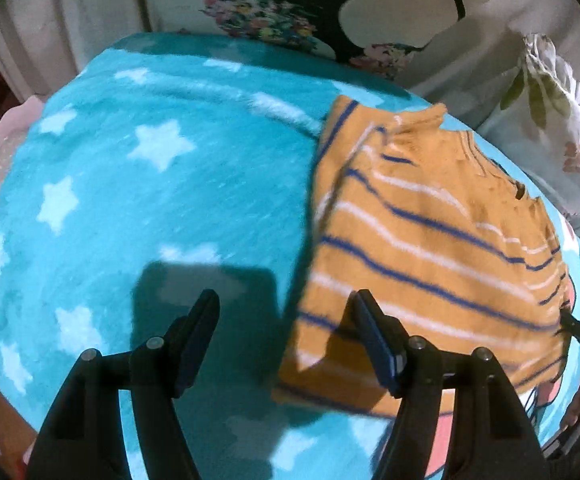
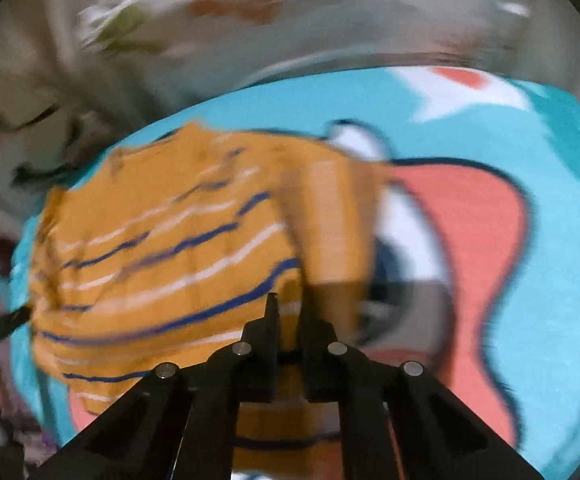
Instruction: Fold small clothes
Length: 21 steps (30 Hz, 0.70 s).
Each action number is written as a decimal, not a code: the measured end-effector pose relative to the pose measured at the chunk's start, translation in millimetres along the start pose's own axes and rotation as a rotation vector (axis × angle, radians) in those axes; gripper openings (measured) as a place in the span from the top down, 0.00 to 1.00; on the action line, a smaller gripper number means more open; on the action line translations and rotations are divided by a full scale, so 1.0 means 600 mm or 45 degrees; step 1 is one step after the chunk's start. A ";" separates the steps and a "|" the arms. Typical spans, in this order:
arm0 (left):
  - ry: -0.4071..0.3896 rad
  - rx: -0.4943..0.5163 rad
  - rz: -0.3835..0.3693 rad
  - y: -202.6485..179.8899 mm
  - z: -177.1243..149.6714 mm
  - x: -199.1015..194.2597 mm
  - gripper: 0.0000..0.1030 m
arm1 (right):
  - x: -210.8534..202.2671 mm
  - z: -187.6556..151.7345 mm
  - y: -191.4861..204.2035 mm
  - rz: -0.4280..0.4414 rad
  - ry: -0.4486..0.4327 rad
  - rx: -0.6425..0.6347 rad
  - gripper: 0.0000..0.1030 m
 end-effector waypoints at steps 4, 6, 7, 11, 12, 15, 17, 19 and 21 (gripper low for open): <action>0.039 0.005 0.005 0.014 -0.018 0.007 0.34 | -0.009 -0.016 -0.041 -0.093 0.033 0.050 0.81; 0.041 0.014 -0.007 0.012 -0.023 0.007 0.34 | -0.029 -0.019 -0.036 -0.068 0.024 0.064 0.72; 0.037 0.021 -0.017 0.008 -0.024 0.007 0.33 | -0.040 -0.019 -0.028 -0.061 0.006 0.070 0.71; 0.042 0.041 -0.048 -0.011 -0.022 0.024 0.27 | -0.086 -0.011 0.040 -0.087 -0.124 -0.025 0.70; 0.052 0.044 -0.041 -0.016 -0.022 0.031 0.27 | -0.089 -0.006 0.061 -0.051 -0.133 -0.061 0.70; 0.065 0.058 -0.006 -0.024 -0.022 0.041 0.47 | -0.072 0.002 0.156 0.100 -0.098 -0.221 0.70; 0.061 0.049 -0.016 -0.029 -0.023 0.036 0.57 | -0.046 0.012 0.220 0.176 -0.050 -0.317 0.70; 0.054 0.019 -0.025 -0.030 -0.027 0.029 0.65 | -0.028 0.012 0.281 0.267 -0.007 -0.402 0.70; 0.046 -0.007 -0.026 -0.028 -0.031 0.027 0.65 | -0.003 0.015 0.348 0.351 0.025 -0.499 0.70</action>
Point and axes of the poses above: each gripper's, at about its wrist camera, not at the fingertips, and x roughly the way its jaws point, y to its left, z to its top, the point moved 6 cm from there along x, roughly the way its jaws point
